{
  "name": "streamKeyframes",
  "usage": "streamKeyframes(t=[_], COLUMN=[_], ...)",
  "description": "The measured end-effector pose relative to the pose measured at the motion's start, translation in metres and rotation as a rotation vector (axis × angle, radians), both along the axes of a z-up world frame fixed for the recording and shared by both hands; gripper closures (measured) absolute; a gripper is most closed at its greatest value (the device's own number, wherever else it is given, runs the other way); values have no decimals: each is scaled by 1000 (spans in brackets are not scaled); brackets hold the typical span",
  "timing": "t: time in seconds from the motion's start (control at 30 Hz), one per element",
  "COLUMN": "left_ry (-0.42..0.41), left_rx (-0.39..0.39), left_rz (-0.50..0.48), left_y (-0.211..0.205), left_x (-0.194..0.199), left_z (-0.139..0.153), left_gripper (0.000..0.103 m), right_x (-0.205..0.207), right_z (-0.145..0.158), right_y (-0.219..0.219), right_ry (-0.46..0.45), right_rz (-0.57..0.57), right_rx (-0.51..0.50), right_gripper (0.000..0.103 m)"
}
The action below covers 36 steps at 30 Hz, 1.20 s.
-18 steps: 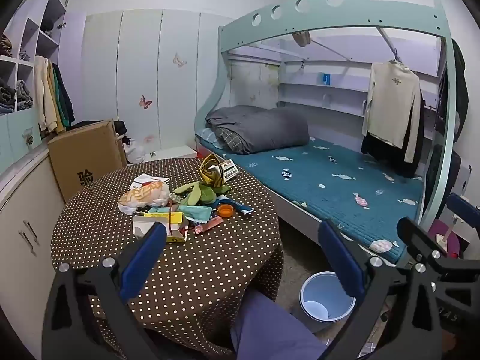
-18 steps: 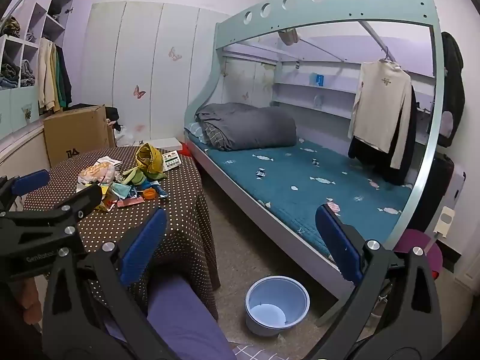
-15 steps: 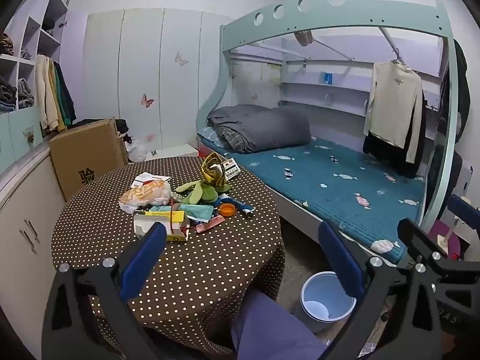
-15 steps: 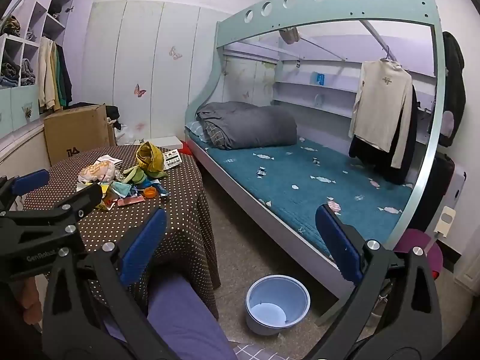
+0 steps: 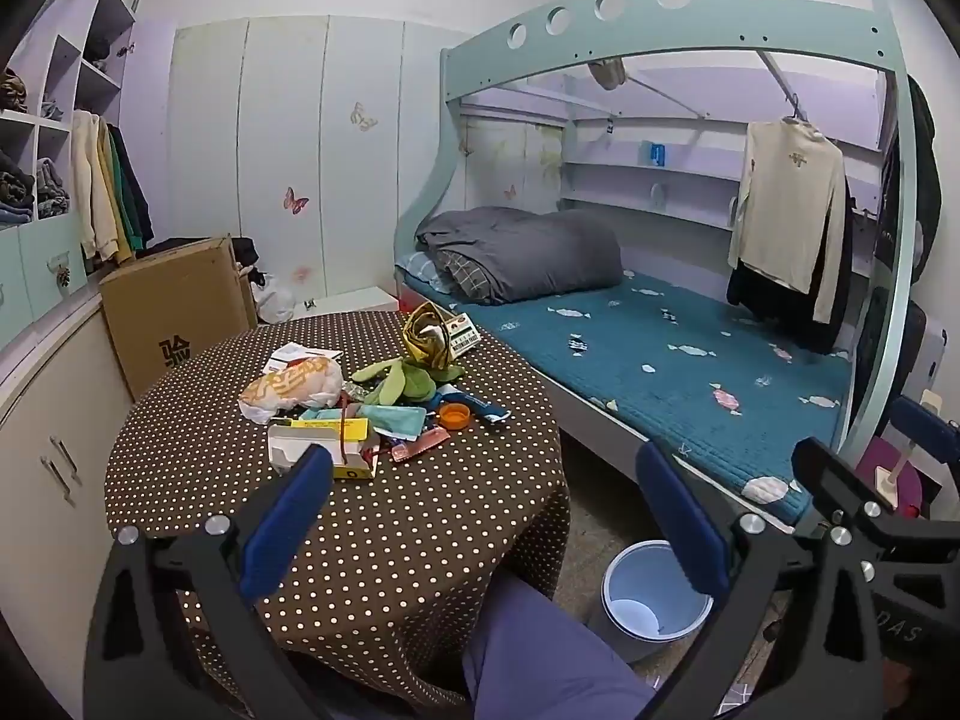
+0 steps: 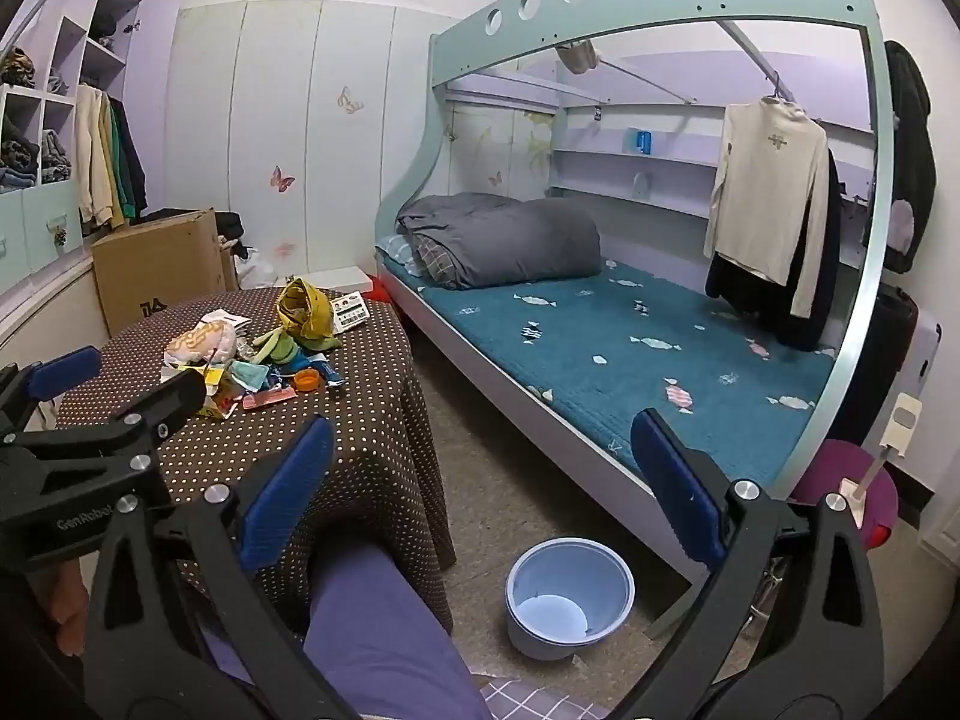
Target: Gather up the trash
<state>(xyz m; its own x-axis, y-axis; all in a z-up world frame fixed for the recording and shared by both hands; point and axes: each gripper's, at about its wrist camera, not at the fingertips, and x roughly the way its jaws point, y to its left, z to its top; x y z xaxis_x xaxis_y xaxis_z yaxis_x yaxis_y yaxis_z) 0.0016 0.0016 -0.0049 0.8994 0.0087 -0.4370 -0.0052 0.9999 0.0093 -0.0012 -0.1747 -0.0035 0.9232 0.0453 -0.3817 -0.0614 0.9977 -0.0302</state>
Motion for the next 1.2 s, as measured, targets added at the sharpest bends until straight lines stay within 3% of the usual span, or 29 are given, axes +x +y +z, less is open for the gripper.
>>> streamKeyframes(t=[1.2], left_ry=[-3], left_rx=[-12], left_rz=[22], left_y=[4], left_x=[-2], left_z=[4], left_gripper=[4], right_x=[-1], right_z=[-7], right_y=[8], right_ry=[16], right_rz=[16], right_rx=[-5], right_gripper=[6])
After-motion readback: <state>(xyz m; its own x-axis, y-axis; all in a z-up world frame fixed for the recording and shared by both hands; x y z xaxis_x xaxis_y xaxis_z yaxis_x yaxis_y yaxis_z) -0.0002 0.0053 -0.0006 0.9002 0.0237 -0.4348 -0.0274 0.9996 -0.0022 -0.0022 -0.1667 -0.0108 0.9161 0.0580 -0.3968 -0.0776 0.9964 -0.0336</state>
